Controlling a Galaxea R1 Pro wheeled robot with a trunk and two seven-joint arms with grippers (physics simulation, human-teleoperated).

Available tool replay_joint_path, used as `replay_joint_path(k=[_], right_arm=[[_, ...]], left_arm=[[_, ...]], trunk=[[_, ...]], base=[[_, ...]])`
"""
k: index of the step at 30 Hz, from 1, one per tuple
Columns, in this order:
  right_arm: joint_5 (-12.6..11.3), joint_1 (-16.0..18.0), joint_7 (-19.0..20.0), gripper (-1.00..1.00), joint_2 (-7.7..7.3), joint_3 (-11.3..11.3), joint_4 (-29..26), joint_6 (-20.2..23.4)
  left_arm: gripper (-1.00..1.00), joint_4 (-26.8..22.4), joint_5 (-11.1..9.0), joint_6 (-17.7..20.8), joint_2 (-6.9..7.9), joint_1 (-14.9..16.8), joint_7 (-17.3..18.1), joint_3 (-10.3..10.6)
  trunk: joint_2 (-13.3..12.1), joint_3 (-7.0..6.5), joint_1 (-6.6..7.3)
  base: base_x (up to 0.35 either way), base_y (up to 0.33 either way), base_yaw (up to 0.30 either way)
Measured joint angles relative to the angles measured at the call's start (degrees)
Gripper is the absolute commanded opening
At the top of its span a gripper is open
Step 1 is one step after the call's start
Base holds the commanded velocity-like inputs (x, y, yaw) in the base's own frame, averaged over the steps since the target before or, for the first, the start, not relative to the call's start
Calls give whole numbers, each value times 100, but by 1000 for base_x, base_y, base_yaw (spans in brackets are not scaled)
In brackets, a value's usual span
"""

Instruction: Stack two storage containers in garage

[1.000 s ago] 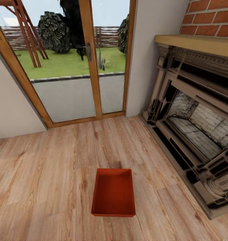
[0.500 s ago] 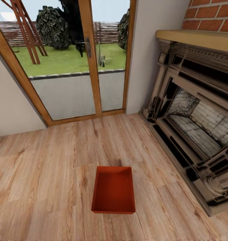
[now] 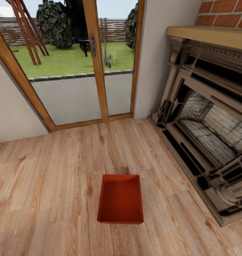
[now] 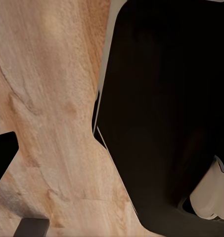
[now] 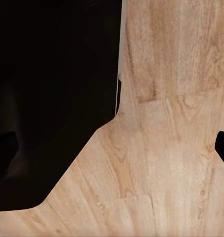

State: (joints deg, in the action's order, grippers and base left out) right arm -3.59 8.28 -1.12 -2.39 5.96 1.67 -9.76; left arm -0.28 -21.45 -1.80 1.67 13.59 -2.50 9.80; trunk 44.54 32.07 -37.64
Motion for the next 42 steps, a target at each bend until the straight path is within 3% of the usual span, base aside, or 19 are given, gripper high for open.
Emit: replay_joint_path(k=[42], right_arm=[[0,0,0,100,-8,-2,0,-13]], left_arm=[[100,0,0,0,0,0,0,0]], trunk=[[0,383,0]], base=[[0,0,0]])
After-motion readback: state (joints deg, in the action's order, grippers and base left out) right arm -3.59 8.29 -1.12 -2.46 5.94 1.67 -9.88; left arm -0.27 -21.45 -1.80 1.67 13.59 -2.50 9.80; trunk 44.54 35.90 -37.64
